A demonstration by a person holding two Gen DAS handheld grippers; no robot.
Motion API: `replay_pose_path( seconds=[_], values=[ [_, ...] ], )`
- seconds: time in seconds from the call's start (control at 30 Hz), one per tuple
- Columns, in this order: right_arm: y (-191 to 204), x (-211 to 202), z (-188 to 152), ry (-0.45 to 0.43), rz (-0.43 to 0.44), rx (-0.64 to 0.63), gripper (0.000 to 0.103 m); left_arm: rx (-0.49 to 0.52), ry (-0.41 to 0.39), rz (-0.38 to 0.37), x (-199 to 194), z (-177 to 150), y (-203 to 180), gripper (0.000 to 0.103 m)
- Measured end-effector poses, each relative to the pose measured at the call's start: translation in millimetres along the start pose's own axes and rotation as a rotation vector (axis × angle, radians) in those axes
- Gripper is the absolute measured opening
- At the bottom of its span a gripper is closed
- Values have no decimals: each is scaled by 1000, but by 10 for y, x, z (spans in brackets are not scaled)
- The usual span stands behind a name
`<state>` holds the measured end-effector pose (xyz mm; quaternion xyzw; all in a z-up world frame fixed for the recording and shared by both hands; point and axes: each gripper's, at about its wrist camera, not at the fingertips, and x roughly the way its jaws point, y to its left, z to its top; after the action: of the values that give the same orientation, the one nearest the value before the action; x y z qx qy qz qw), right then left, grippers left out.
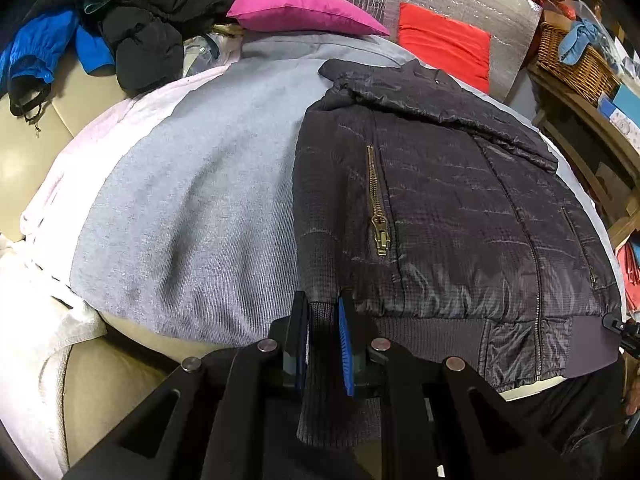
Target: Fold large clothes
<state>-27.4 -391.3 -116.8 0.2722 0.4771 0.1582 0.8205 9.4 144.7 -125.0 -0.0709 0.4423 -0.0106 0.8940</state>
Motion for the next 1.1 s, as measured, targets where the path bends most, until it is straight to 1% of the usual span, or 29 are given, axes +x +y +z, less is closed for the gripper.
replay_pose_path(
  seconds=[0.2, 0.33, 0.57, 0.73, 0.9, 1.03, 1.1],
  values=[
    [-13, -8, -11, 3, 5, -2, 9, 1, 1, -6, -22, -28, 12, 15],
    [-30, -32, 24, 6, 15, -3, 9, -11, 3, -29, -54, -32, 54, 15],
    [-24, -145, 162, -12, 71, -6, 8, -14, -12, -51, -182, 73, 34, 15],
    [-6, -247, 255, -42, 137, -2, 8, -56, -37, -107, -340, 268, 94, 15],
    [85, -380, 389, -87, 201, -17, 8, -57, -65, -97, -405, 396, 64, 15],
    [144, -459, 445, -105, 227, -31, 8, -30, -78, -66, -412, 419, -18, 15],
    [152, -471, 449, -105, 227, -35, 8, -27, -79, -64, -414, 408, -15, 15]
  ],
)
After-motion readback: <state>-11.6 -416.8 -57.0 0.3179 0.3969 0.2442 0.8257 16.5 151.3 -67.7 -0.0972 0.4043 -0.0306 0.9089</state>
